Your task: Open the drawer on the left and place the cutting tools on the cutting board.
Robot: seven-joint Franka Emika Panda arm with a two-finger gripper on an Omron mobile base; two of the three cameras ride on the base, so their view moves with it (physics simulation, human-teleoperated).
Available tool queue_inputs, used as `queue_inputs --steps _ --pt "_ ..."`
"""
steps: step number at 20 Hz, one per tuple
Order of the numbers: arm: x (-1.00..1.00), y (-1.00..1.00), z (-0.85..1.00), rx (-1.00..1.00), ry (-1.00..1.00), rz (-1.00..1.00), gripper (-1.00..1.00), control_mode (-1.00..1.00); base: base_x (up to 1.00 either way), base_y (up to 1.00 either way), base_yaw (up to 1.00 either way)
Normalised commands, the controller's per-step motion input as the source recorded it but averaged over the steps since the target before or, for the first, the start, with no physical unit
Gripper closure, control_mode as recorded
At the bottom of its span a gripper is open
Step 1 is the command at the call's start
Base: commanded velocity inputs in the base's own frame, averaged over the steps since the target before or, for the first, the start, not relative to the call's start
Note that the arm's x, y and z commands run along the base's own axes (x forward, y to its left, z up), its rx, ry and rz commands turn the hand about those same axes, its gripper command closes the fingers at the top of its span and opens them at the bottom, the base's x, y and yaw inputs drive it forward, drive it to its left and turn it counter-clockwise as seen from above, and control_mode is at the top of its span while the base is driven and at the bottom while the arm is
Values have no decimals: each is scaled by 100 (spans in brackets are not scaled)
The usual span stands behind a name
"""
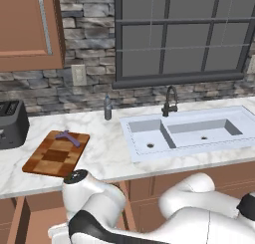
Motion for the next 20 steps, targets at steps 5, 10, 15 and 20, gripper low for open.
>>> queue_inputs --steps 5,10,15,20 --pt "84 -6 89 0 -1 -5 100 -100 0 0 0" --pt "100 -14 79 0 0 -4 100 -100 0 0 0" --pt "91 -1 55 0 0 -1 100 -100 0 0 0" --pt "70 0 22 -2 0 0 100 -100 0 0 0"
